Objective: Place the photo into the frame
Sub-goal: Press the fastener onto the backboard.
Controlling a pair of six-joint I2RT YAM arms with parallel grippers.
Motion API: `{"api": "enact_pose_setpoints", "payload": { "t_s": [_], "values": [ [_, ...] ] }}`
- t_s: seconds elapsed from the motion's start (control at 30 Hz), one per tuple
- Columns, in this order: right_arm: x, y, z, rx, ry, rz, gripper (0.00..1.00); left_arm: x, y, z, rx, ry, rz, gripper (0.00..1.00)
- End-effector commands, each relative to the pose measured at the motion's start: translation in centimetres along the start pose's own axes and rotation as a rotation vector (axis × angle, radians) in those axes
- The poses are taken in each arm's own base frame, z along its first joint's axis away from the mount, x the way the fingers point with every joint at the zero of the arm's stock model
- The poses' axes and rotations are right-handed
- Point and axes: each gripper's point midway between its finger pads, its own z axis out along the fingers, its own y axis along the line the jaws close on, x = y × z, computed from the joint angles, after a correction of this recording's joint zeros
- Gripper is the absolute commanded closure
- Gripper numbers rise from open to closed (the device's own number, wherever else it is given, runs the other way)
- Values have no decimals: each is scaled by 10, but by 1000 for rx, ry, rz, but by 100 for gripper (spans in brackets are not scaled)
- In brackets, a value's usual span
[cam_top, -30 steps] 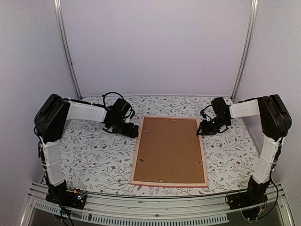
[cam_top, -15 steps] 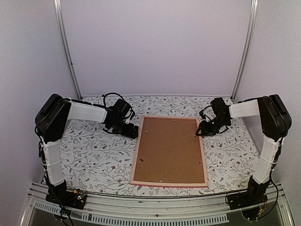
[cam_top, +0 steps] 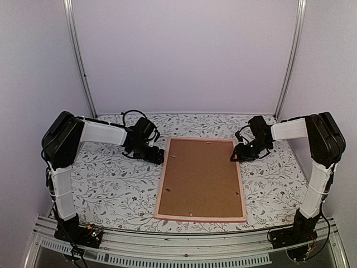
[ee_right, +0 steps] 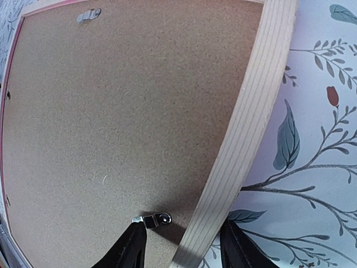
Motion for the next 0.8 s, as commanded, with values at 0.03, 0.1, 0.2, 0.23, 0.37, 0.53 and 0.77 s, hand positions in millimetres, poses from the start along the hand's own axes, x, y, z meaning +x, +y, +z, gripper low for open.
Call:
{"api": "enact_pose_setpoints", "payload": {
  "t_s": [0.03, 0.1, 0.2, 0.23, 0.37, 0.53, 0.77],
  "values": [
    [-1, 6, 4, -8, 8, 0, 51, 4, 4, 4, -2, 11, -11, 8],
    [-2, 6, 5, -6, 8, -2, 51, 4, 4, 4, -1, 10, -12, 8],
    [-1, 6, 7, 17, 16, -9, 49, 4, 4, 3, -1, 10, -11, 8],
    [-1, 5, 8, 25, 18, -12, 49, 4, 4, 3, -2, 11, -11, 8],
    [-1, 3, 9, 63, 17, -21, 48, 4, 4, 3, -1, 11, -11, 8],
    [-5, 2, 7, 114, 7, -42, 47, 4, 4, 4, -1, 12, -8, 8],
    [-12, 6, 9, 134, -27, -38, 47, 6, 5, 5, -3, 17, -9, 8]
  ]
}}
